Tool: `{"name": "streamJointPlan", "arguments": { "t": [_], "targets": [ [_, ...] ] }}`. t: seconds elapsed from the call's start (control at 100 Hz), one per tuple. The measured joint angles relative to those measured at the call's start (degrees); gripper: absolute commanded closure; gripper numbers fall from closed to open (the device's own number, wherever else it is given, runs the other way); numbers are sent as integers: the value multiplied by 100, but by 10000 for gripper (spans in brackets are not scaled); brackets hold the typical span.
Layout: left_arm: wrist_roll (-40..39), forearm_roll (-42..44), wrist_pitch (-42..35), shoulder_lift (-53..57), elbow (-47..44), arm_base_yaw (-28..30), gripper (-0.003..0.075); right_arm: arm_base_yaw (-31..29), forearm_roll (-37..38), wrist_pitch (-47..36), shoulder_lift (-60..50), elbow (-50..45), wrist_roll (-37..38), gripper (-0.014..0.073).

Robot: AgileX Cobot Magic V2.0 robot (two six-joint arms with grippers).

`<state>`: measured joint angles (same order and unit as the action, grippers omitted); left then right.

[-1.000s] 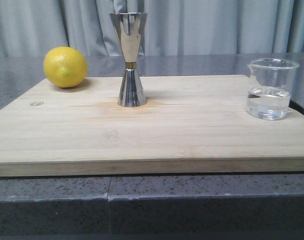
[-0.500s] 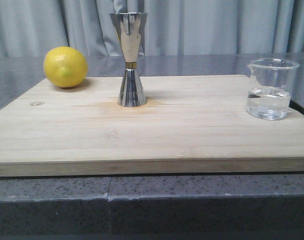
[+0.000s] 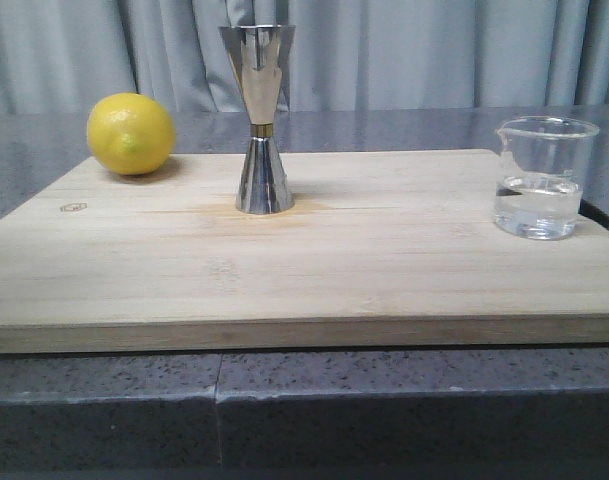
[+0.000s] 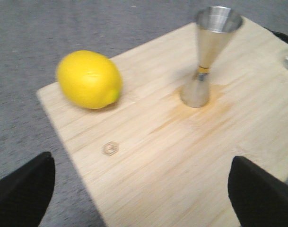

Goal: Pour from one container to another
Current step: 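Reach the left gripper toward the steel jigger and close around its waist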

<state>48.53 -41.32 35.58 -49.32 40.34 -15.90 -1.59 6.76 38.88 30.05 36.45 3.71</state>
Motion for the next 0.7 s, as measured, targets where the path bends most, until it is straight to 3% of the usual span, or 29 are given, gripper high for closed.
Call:
{"name": "streamJointPlan", "arguments": {
  "t": [0.45,0.7],
  "targets": [
    [2840,-2344,258,-2020,366,-203,50,0,-22,0,-5,0,0,-65],
    [5075,-4131,1328,-3152,550,107,50,0,-24,0,-5,0,0,-65]
  ]
}}
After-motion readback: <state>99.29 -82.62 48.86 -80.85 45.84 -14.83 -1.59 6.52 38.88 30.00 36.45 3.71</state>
